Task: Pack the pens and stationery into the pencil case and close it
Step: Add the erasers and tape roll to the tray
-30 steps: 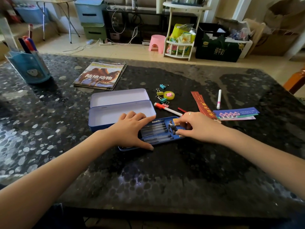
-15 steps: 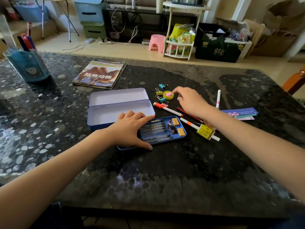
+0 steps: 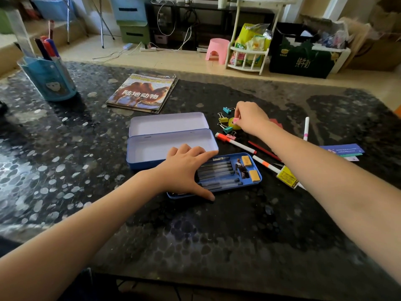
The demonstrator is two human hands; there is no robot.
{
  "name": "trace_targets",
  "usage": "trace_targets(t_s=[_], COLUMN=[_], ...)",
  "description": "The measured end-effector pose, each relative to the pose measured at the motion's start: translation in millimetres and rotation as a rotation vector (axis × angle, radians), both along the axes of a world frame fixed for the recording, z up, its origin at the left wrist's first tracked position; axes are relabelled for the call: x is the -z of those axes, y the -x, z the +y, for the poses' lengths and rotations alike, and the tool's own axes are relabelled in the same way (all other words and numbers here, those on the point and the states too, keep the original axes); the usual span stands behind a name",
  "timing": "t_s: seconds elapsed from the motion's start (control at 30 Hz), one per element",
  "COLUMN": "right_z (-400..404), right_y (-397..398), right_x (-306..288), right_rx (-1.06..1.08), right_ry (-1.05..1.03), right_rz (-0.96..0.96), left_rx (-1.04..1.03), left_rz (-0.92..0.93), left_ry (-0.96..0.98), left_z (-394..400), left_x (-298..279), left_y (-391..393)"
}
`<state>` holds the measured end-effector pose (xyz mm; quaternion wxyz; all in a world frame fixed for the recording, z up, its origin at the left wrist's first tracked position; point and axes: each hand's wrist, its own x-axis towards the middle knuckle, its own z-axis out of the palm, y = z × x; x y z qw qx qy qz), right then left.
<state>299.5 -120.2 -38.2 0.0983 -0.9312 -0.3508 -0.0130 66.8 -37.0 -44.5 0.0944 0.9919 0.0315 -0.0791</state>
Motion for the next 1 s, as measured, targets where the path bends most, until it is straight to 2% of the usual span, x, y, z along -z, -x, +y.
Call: trace_targets(t_s=[0.17, 0.2, 0.3, 0.4, 0.57, 0.77, 1.0], right_z=[-29, -41, -81, -112, -117, -112, -110], right_y=[29, 42, 82, 101, 107, 101, 92], right_x=[-13, -18, -22, -16, -10, 1, -2], right_rx=[-0.026, -0.062, -0.189, -0.185, -0.161, -0.095, -0.103], right_ry=[-0.476, -0.509, -0.348, -0.266, -0.254, -0.381, -0.2], right_rz=[0.139, 0.189, 0.343, 0.434, 0.376, 0.319, 0.369], left_rx=[0.002, 0.001, -0.006, -0.008, -0.007, -0.008, -0.01], left_rz=[0.004, 0.004, 0.009, 0.023, 0.033, 0.027, 0.028], left_ry=[-0.004, -0.006, -0.011, -0.018, -0.025, -0.019, -0.019], left_z=[0, 0, 0, -2, -4, -4, -3], left_x=[0, 0, -1, -2, -4, -4, -3], left_y=[1, 1, 1, 1, 1, 2, 1])
